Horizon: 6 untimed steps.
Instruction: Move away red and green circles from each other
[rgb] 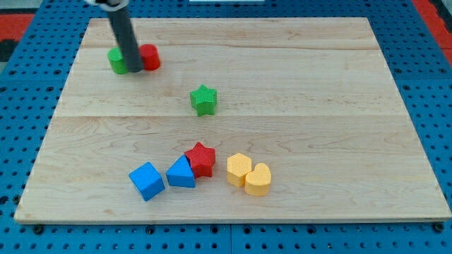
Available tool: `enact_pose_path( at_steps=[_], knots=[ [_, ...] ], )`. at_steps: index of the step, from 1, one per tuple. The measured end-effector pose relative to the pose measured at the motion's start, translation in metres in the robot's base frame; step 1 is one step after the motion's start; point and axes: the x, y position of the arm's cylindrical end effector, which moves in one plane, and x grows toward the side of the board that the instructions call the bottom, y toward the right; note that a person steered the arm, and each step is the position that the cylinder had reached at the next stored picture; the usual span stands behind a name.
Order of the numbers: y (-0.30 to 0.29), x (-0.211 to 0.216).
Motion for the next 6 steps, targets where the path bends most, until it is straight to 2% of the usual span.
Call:
enact_pose_path(
  at_steps=[1, 2, 3, 4, 6],
  knots=[
    [0.042, -0.021],
    [-0.018, -0.017],
    [-0.017, -0.056],
    [0.086, -0.088],
    [0.047, -0.028]
  ],
)
